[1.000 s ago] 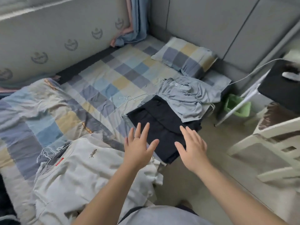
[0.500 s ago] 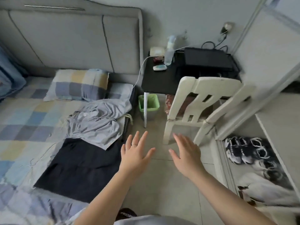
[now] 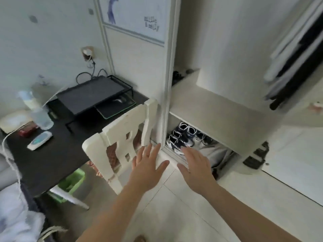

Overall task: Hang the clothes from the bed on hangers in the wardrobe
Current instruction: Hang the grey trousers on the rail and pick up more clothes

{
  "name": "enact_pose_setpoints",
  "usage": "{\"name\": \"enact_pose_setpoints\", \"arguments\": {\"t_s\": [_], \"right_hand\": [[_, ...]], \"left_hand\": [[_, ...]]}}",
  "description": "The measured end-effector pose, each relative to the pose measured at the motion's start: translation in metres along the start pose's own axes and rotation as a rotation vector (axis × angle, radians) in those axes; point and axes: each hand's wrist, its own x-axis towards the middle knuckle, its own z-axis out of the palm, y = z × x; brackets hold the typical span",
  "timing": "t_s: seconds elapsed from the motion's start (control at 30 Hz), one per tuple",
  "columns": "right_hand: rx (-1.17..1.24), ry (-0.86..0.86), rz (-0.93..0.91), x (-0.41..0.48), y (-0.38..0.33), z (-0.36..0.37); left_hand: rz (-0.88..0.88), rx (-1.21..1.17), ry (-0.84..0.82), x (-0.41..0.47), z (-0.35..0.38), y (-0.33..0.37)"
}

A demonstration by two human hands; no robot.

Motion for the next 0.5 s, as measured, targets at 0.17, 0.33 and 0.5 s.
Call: {"name": "enact_pose_setpoints", "arguments": {"t_s": [0.17, 0.33, 0.5], "right_hand": [[-0.037, 0.183, 0.103, 0.04, -0.015, -0.065], [-0.144, 0.419, 0.126, 0.09, -0.028, -0.164], [-0.266, 0.641, 0.064, 0.142, -0.036, -0.268]], "left_hand": [[0.268, 0.028, 0.016, 0.095, -0.048, 0.044], [0.512, 0.072, 0.113, 0.182, -0.117, 0.117], [0.677, 0.032, 0.282, 0.255, -0.193, 0.196]]}}
